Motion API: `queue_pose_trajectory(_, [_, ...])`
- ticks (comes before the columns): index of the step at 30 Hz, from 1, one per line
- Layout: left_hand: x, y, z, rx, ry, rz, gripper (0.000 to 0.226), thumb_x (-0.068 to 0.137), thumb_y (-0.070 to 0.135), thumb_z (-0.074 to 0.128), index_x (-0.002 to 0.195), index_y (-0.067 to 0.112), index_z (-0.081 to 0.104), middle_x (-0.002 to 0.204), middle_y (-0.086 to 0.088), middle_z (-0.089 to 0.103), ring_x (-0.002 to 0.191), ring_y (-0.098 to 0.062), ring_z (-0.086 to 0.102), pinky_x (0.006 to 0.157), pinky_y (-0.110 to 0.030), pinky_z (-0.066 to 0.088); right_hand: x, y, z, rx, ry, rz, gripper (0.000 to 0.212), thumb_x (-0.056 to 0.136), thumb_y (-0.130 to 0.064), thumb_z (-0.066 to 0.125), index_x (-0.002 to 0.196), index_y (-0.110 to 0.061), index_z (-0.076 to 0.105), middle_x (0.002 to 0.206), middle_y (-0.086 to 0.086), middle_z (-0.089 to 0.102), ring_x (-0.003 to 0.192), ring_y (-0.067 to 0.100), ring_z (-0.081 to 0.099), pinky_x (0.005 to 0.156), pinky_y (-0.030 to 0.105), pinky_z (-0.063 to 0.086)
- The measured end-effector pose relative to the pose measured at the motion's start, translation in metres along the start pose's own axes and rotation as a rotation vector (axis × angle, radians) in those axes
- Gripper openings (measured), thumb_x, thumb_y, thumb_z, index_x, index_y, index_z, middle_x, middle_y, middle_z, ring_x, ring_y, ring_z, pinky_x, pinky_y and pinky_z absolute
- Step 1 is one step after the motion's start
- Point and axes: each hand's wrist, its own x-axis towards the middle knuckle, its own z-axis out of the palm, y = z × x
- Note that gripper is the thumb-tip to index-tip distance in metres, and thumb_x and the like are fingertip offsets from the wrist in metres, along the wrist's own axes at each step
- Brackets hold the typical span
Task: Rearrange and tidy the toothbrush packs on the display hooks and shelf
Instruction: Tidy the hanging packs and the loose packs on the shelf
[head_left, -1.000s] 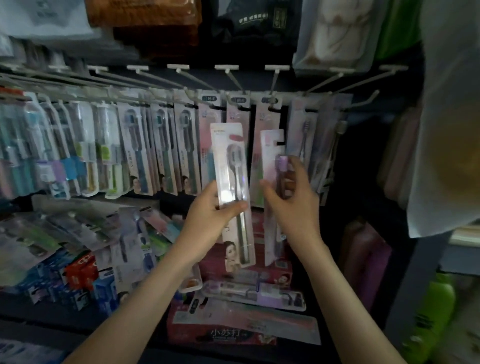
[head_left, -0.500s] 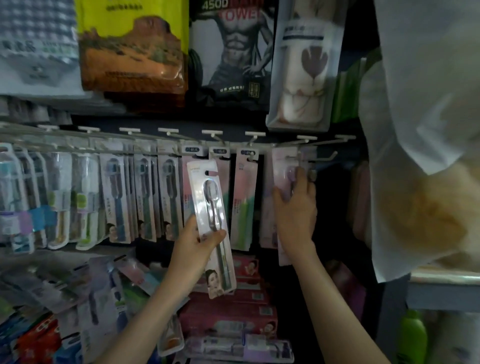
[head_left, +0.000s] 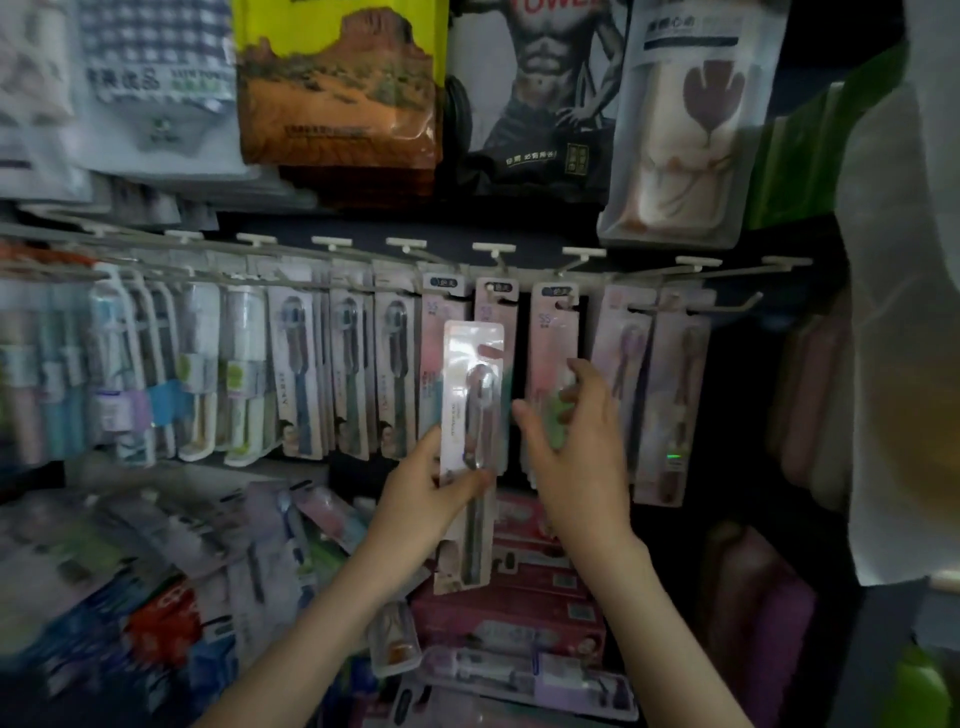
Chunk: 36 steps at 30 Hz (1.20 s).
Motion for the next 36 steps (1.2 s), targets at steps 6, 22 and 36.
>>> queue_pose_trajectory(6, [-0.012,-0.008,-0.032,0.278,-0.05,0.001,0.039,0.088,0.006,0.061,0.102,0.041,0.054,0.092,0.013,0.067,0.085,0.004,0.063,0.071,-0.012,0.047,-0.033,-0.011,0.047,0.177,-0.302,0.049,0.07,0.087,-0.048,0.056,0.145,-0.026,0.024,0.127,0.002,0.056,0.105,0.014,0.058,0.081,0.024,0.051])
queue_pose_trajectory(22, [0.026,-0.023,-0.146,0.599,0.068,0.103,0.069,0.089,0.037,0.06,0.145,0.04,0.02,0.15,0.015,0.026,0.135,-0.004,0.028,0.107,-0.019,0.023,0.032,-0.055,0.109,-0.435,-0.172,-0.233,0.077,0.091,-0.036,0.053,0.15,-0.012,0.011,0.132,0.012,0.047,0.11,0.028,0.054,0.075,0.038,0.051])
queue_pose_trajectory(36, [0.08,-0.047,-0.14,0.741,0.12,0.186,0.079,0.092,0.032,0.057,0.151,0.027,0.004,0.159,0.0,-0.005,0.145,-0.018,0.001,0.117,-0.033,0.01,0.061,-0.066,0.156,-0.661,-0.105,-0.172,0.075,0.096,-0.04,0.047,0.145,0.006,0.013,0.127,0.02,0.052,0.1,0.03,0.062,0.06,0.03,0.046])
